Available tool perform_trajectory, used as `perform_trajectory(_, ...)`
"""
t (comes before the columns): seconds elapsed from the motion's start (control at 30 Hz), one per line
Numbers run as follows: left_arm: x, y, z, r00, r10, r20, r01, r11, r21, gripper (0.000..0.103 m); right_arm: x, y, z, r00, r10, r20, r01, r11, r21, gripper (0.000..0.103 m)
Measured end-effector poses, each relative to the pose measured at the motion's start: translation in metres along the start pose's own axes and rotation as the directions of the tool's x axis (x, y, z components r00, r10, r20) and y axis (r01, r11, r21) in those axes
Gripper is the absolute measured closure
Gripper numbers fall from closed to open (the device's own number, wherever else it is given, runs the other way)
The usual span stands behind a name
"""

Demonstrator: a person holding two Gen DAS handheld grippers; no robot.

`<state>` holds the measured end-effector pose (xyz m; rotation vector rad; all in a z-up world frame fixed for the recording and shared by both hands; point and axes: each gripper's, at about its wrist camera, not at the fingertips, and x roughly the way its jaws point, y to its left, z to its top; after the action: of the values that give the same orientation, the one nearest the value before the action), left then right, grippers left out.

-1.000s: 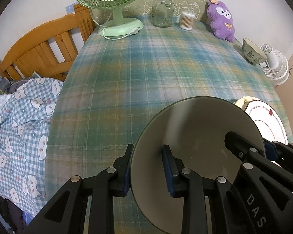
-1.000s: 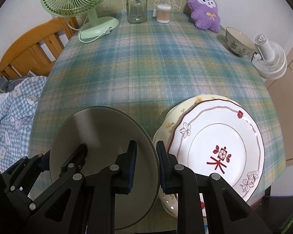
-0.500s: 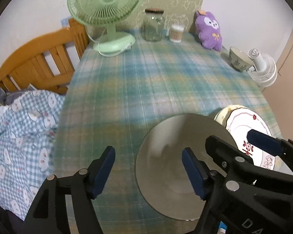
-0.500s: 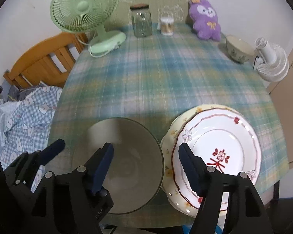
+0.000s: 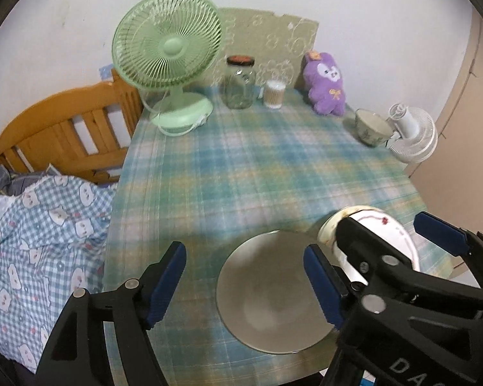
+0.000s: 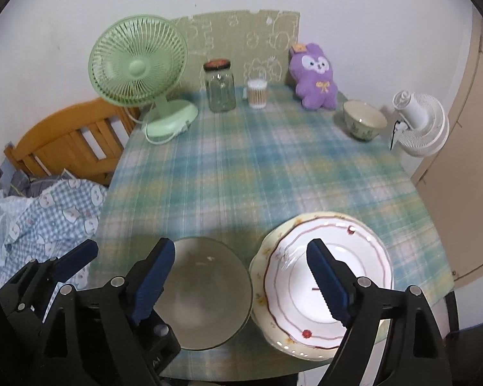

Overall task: Organize plates and bowls
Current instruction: 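Open both tools to release the second bowl, then move both tools to the white floral bowl beside the purple plush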

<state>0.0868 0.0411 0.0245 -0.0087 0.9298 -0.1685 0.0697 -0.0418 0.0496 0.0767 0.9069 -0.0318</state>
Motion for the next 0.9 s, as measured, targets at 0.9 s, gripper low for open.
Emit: perform_trajectory(0.9, 0.001, -0.130, 0.086, 0.996, 0.048, 0.079, -0.045, 0.998, -0.041, 0.021, -0.002, -0.129, 0.098, 0.997, 0.051, 0.057, -0.046, 0.995, -0.091, 0.011)
